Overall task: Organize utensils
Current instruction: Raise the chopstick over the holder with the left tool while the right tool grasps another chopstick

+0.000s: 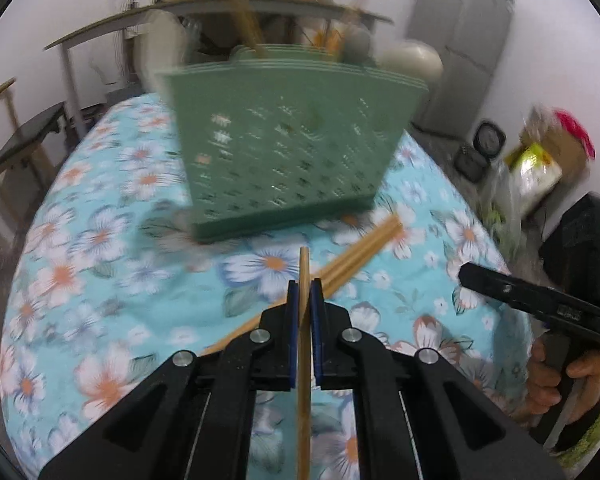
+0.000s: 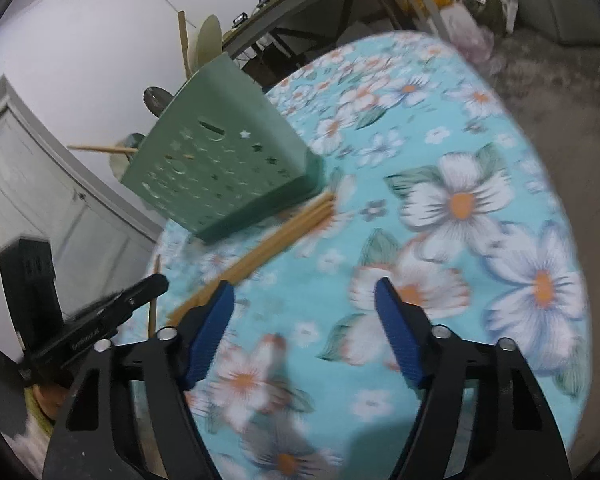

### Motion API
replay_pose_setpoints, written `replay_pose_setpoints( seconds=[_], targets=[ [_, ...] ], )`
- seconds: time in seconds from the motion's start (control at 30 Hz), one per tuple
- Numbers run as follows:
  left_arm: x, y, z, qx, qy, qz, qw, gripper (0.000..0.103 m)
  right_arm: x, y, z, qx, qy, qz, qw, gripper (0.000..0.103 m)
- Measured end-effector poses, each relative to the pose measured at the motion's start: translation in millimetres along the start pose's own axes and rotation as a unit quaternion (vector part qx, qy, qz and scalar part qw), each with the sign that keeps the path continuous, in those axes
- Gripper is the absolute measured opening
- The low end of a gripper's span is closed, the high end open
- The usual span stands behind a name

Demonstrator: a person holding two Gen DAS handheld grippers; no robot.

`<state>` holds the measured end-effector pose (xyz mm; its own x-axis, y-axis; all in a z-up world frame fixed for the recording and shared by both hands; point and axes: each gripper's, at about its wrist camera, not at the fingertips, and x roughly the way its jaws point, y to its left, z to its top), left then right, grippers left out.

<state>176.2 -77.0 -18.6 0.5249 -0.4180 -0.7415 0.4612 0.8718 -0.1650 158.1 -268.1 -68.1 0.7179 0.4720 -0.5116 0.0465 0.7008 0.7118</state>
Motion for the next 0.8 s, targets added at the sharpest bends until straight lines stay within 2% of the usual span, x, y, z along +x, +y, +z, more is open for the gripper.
replay_pose_setpoints(
  seconds=[0.17, 0.23, 0.4, 0.5, 0.7, 0.8],
  targets=[
    [-36, 27, -4, -0.044, -0.041, -0.004, 0.9982, 0.005, 31, 1, 12, 0.075, 0.042, 0.052, 0.995, 0.047],
    [-46, 36, -8, -0.058, -0.052, -0.008, 0.9969, 0.005, 44, -2, 16, 0.105, 0.054, 0.050, 0.992, 0.039],
    [-59, 52, -19, -0.082, -0.062, -0.020, 0.9945, 0.005, 62, -10, 24, 0.171, 0.061, 0.047, 0.982, 0.030],
    [-62, 58, -24, -0.092, -0.067, -0.026, 0.9932, 0.005, 70, -10, 29, 0.187, 0.062, 0.040, 0.980, 0.028],
    [-68, 68, -30, -0.107, -0.077, -0.042, 0.9904, 0.005, 82, -11, 32, 0.219, 0.056, 0.021, 0.974, 0.015],
    [-69, 72, -31, -0.111, -0.079, -0.045, 0.9897, 0.005, 82, -14, 31, 0.226, 0.050, 0.017, 0.973, 0.012]
  ],
)
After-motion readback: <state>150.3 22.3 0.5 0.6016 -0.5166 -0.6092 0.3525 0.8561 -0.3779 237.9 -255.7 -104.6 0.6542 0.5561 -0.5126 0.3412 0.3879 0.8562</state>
